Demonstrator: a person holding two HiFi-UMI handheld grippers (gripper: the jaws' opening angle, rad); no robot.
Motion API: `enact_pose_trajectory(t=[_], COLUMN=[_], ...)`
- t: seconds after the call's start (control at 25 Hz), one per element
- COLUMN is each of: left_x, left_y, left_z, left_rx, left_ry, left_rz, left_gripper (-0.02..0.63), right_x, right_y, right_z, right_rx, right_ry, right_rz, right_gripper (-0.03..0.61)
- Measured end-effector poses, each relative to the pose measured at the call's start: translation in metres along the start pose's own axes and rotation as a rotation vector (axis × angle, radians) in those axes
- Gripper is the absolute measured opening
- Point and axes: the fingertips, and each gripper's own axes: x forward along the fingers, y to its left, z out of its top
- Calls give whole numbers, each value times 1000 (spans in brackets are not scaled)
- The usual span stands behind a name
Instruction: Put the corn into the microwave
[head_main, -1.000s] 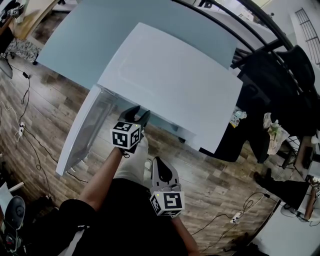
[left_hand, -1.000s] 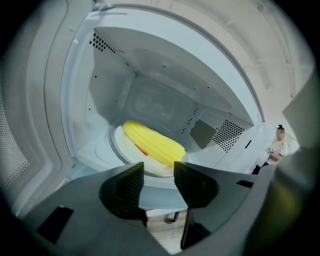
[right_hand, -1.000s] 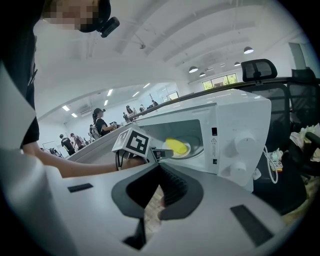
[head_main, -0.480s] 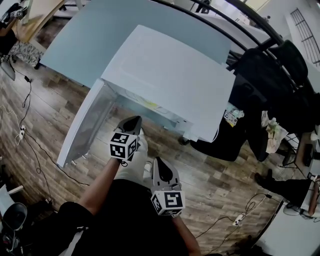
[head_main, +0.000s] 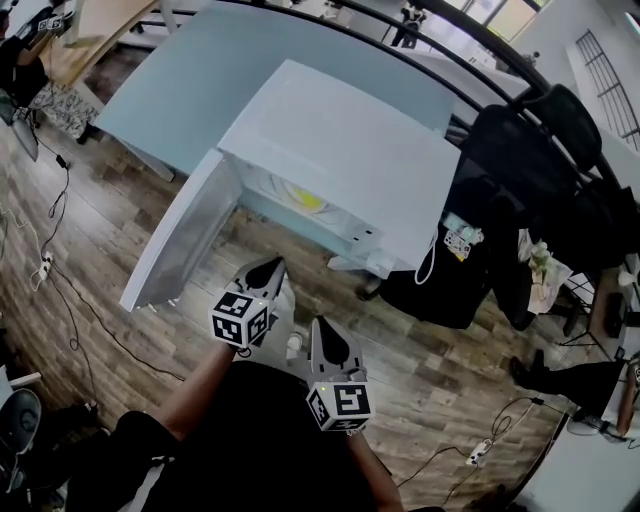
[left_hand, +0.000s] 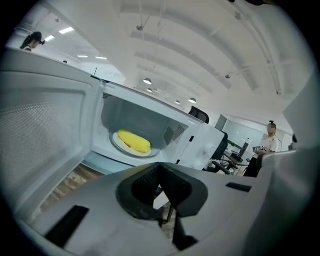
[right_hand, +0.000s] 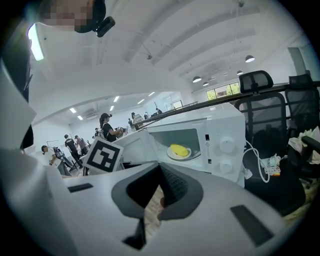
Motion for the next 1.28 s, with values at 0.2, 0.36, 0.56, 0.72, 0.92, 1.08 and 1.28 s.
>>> enact_pose_trajectory(t=[0.2,0.36,0.56,0.72,0.92,1.08,1.28], left_x=[-28,-47,-77,-103,-133,-157,-183], left_y=[-22,-38,-59,-76,-90,-100,-110], left_z=[-4,-3,4,13,18,21,31], left_rx=[20,42,29,33,41,34,60], left_ry=[-25,-42,-112,-176,-225,-266,-316], left_rz=[-21,-32,-51,-54,-52,-38,-19], left_gripper=[3,3,3,2,2,2,2], right_x=[-16,-28,-42,-56,-78,-96,-116], right_y=[4,6,9,8,5,9,12], right_z=[-2,-1,5,9,11,13,22], right_rx=[-9,-28,-49,-56,-43,-49,-64], right_ry=[-18,-34,-69,-103,-143,-164,-196], right_rz=[17,25,20,16,15,23,19], right_gripper=[8,8,8,8,8,8,8])
